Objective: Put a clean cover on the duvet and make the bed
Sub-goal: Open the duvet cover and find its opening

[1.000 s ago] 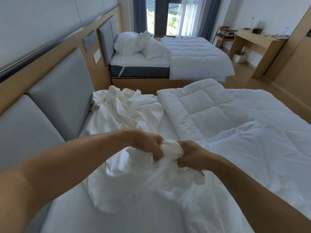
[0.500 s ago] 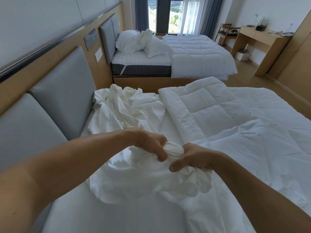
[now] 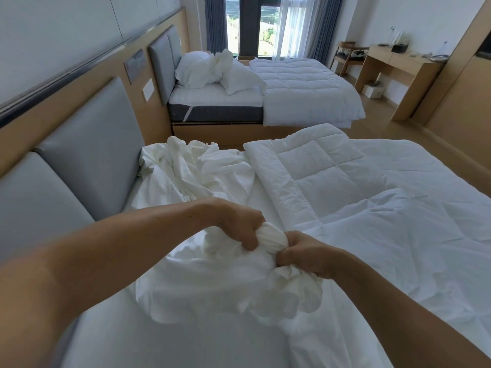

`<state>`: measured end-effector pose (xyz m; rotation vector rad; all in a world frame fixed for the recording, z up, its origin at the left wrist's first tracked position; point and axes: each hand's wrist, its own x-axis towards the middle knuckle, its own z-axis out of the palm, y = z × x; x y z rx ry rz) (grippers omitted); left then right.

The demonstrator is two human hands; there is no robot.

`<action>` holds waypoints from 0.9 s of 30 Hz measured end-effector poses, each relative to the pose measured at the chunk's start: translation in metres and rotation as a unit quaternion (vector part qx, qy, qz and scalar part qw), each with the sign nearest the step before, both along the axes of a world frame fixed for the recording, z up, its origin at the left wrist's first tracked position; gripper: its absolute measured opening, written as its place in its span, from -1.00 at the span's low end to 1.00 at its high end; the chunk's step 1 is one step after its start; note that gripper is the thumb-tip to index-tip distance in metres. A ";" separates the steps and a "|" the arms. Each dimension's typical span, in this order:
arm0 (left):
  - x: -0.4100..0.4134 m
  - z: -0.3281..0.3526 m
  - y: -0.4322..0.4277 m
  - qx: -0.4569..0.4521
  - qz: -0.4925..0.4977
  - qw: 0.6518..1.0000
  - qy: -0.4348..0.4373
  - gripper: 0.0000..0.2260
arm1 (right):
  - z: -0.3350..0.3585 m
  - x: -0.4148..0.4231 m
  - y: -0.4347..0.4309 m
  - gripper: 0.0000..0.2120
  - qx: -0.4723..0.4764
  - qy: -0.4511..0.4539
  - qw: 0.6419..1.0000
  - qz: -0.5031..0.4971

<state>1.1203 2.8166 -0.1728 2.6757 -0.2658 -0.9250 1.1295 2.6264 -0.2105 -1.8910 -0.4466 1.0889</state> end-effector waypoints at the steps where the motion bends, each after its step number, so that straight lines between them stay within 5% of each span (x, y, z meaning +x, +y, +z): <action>1: 0.000 -0.001 0.001 -0.009 0.009 1.000 0.005 -0.89 | 0.000 0.000 0.000 -0.66 -0.003 0.003 1.000 -0.009; 7: -0.003 0.003 0.008 -0.070 0.049 0.995 0.055 -0.79 | 0.008 -0.004 0.005 -0.61 -0.032 0.041 0.999 -0.011; 27: 0.013 0.010 0.029 -0.004 -0.018 0.997 -0.071 -0.72 | 0.019 0.000 0.004 -0.53 -0.048 -0.039 0.997 -0.051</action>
